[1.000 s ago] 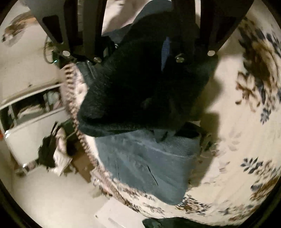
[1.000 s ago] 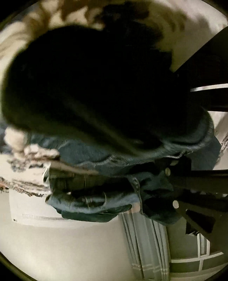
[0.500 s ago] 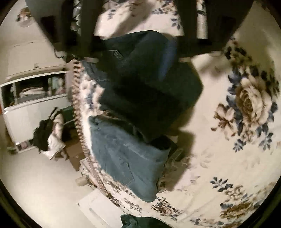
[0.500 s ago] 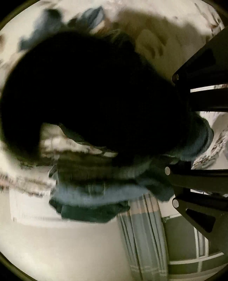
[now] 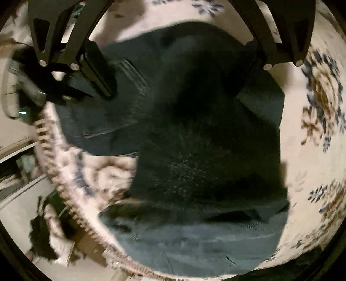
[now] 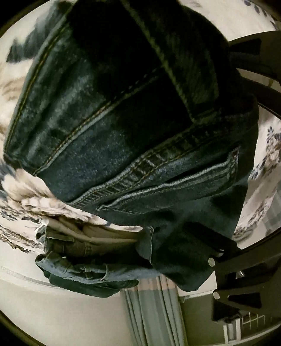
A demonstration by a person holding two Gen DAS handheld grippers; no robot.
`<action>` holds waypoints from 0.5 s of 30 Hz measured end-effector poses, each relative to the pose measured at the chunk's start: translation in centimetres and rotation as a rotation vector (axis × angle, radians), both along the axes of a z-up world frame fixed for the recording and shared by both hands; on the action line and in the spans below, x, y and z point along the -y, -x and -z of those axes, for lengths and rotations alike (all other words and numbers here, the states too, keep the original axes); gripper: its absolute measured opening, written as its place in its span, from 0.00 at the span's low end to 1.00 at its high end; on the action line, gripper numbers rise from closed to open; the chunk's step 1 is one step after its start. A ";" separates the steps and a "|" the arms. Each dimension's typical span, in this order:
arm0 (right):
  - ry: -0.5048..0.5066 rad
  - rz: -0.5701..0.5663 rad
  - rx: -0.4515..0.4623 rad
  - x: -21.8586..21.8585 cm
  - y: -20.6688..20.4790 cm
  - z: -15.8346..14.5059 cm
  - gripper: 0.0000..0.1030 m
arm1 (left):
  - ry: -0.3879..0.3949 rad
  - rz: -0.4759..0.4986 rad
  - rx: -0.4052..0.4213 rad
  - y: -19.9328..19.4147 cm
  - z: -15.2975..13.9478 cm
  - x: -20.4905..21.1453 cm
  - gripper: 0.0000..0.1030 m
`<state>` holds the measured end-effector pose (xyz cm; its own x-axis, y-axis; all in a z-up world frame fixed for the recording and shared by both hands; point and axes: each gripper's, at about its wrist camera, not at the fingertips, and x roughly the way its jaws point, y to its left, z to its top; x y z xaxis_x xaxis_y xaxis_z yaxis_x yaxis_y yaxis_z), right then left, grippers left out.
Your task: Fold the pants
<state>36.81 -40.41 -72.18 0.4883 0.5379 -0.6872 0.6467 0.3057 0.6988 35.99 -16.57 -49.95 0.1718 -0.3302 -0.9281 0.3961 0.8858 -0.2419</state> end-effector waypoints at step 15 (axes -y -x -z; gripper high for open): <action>-0.023 0.018 -0.012 1.0 2.3 0.8 0.95 | -0.160 -0.091 -0.036 -3.3 2.9 0.7 1.00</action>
